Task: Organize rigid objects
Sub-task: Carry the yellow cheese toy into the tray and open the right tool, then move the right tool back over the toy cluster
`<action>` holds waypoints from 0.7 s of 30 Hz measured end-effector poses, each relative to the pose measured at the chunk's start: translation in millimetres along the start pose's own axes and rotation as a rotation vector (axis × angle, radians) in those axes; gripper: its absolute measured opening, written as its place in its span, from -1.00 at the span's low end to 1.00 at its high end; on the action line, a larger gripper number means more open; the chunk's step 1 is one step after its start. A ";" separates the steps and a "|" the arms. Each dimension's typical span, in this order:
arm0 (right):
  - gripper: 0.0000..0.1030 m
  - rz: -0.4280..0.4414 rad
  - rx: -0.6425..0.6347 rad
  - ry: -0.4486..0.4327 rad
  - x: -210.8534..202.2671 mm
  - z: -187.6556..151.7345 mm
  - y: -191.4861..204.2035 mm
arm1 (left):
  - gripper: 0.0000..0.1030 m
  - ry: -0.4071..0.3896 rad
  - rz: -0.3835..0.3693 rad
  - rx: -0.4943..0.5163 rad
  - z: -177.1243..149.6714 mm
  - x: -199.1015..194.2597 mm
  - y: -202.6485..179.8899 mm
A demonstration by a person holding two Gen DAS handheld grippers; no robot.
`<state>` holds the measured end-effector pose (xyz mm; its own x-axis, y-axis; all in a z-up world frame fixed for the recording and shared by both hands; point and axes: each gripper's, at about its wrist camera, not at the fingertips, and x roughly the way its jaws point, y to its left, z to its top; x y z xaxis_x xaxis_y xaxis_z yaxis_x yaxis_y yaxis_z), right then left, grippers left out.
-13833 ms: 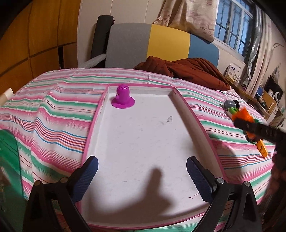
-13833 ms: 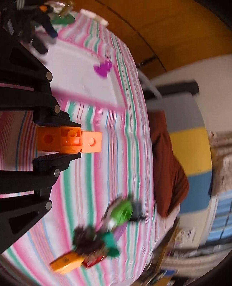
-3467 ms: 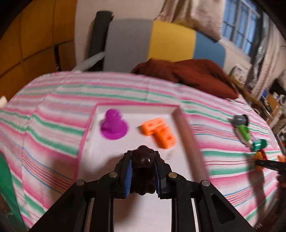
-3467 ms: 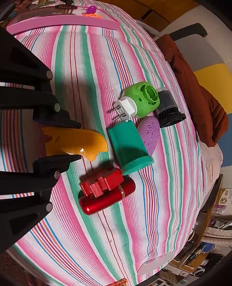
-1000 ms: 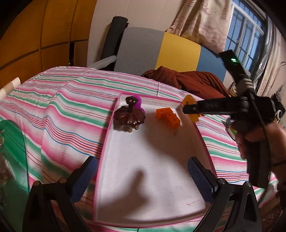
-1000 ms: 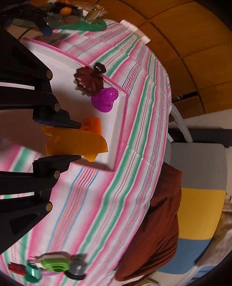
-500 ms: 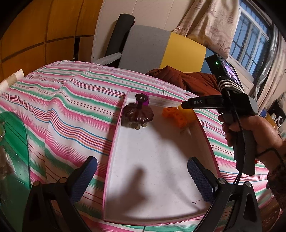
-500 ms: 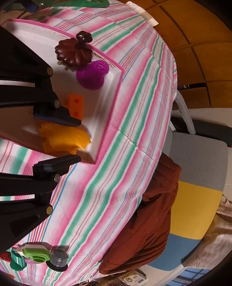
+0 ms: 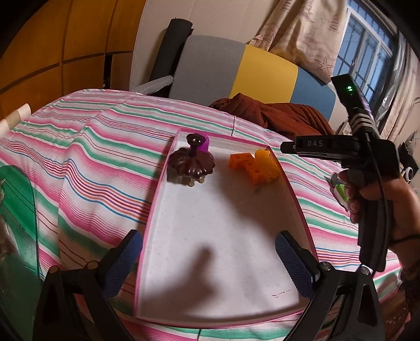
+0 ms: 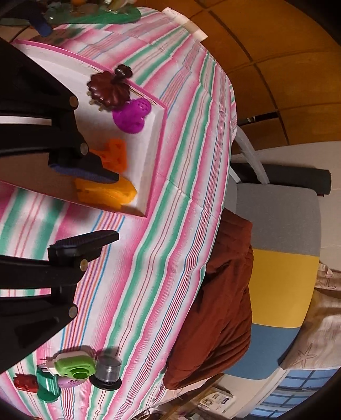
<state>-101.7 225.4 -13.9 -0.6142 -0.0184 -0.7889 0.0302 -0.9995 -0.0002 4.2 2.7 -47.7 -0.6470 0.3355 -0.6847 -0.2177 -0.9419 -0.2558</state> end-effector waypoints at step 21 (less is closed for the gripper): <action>-0.29 -0.028 -0.061 -0.023 -46.9 -46.4 19.2 | 0.99 -0.007 0.055 0.006 -5.8 -4.3 -10.0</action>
<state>-35.7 208.2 -5.3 -0.6334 0.0087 -0.7738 0.0604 -0.9963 -0.0606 13.4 10.8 -46.2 -0.6635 0.2833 -0.6925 -0.1860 -0.9589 -0.2141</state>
